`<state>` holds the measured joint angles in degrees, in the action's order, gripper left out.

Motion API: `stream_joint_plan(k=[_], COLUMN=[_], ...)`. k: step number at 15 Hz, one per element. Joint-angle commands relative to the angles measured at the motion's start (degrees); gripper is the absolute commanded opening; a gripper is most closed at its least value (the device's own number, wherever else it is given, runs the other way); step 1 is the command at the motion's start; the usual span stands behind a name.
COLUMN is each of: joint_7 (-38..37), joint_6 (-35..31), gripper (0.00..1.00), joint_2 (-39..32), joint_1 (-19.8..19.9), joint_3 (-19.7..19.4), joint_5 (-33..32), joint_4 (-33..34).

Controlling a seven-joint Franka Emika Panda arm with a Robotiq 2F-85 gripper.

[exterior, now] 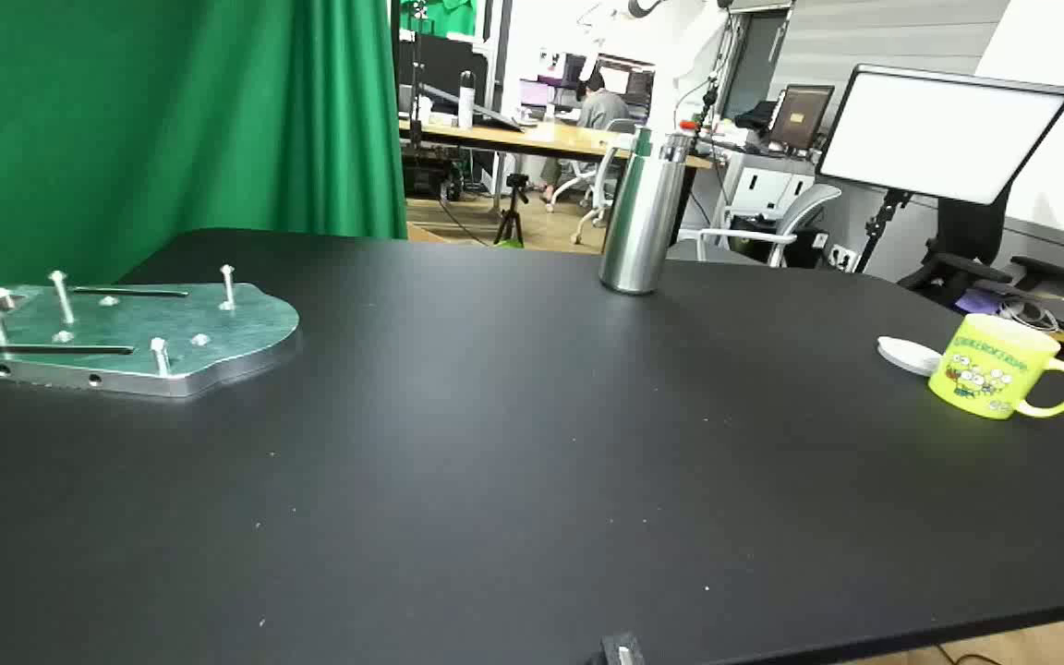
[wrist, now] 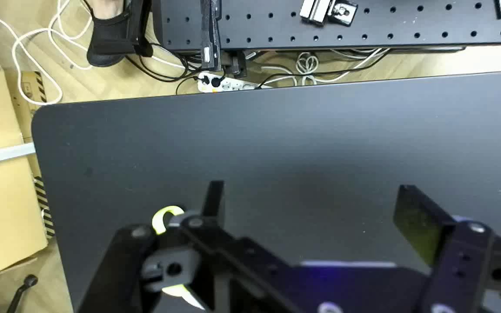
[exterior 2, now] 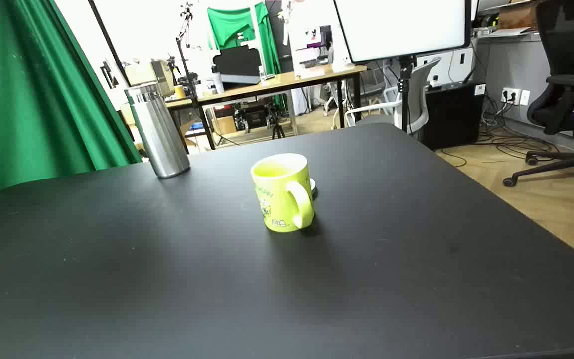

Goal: Move the brush inside the silver flask up and down

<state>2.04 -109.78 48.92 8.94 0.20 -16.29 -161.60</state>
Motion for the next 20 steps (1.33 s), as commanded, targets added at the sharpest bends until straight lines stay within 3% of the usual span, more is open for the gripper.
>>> stream_joint_plan(k=[1,12,20], joint_7=[-0.6,-0.6,5.8], joint_6=[0.4,0.5,-8.3], gripper=[1.00,1.00,1.00], joint_2=[-0.1,-0.5,-22.4], joint_1=[-1.0,-1.0,-5.2], joint_3=[-0.9,-0.9,-1.2], joint_5=[-0.7,-0.6,0.0], joint_4=[0.1,0.1,17.7])
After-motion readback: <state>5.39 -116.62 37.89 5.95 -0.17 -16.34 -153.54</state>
